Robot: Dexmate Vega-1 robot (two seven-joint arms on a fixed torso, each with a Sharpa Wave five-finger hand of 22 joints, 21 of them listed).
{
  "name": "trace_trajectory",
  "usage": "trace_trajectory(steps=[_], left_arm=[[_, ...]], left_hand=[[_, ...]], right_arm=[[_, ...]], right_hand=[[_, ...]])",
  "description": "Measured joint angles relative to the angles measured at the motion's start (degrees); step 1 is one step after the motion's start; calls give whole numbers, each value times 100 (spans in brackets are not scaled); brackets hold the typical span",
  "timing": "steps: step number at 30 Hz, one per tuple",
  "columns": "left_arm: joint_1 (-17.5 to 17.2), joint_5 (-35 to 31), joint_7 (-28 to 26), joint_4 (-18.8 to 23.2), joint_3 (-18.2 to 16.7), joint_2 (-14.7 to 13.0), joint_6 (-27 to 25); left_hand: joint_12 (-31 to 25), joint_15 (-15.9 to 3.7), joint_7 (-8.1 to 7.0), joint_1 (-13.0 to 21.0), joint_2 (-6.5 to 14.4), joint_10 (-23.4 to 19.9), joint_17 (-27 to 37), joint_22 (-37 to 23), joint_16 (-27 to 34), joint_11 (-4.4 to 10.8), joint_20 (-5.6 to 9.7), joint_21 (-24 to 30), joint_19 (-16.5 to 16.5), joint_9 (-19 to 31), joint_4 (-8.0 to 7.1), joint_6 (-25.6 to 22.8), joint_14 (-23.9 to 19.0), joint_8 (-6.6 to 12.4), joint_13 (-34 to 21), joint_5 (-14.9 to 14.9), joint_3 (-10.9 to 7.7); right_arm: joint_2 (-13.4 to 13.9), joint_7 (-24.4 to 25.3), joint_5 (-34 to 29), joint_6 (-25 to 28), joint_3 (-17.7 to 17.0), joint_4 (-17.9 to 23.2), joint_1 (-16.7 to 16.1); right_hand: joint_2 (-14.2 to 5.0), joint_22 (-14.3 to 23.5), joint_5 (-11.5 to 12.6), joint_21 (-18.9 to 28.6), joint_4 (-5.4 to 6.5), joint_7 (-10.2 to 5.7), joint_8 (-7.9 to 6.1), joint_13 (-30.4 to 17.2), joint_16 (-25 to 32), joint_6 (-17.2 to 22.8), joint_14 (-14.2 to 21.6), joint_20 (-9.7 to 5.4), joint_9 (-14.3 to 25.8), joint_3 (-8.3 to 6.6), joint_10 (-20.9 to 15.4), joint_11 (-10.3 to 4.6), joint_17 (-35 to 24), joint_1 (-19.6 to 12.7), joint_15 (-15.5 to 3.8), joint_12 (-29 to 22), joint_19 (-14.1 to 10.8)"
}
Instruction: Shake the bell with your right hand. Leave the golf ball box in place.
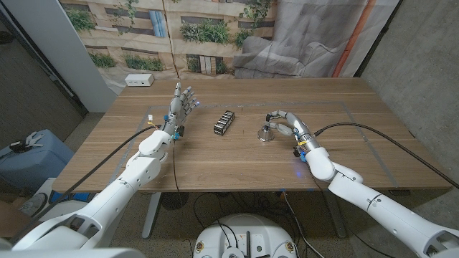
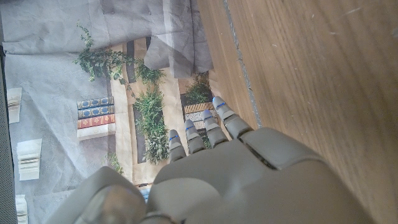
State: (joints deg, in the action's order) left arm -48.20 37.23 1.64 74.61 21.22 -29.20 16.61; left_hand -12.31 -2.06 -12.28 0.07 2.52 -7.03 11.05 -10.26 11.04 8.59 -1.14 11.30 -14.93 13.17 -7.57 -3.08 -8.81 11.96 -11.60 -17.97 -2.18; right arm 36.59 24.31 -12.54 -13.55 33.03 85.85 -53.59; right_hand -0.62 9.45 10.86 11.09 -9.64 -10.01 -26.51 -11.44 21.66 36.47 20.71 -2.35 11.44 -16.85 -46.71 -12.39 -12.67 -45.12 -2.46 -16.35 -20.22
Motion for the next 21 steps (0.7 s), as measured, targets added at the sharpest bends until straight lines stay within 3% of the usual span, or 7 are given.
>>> trace_trajectory(steps=[10,21], left_arm=[[0,0,0,0,0,0,0],[0,0,0,0,0,0,0]], left_hand=[[0,0,0,0,0,0,0,0,0,0,0,0,0,0,0,0,0,0,0,0,0],[0,0,0,0,0,0,0,0,0,0,0,0,0,0,0,0,0,0,0,0,0]], right_arm=[[-58,131,-11,-104,23,-97,27],[-95,213,-13,-216,26,-162,35]], right_hand=[[-46,0,0,0,0,-184,-124,0,228,538,297,-1,-26,0,-446,-11,-67,-243,-10,69,-42],[-185,0,-27,0,25,-206,-277,-1,452,1130,533,9,-26,26,-963,0,-177,-442,-24,111,-114]])
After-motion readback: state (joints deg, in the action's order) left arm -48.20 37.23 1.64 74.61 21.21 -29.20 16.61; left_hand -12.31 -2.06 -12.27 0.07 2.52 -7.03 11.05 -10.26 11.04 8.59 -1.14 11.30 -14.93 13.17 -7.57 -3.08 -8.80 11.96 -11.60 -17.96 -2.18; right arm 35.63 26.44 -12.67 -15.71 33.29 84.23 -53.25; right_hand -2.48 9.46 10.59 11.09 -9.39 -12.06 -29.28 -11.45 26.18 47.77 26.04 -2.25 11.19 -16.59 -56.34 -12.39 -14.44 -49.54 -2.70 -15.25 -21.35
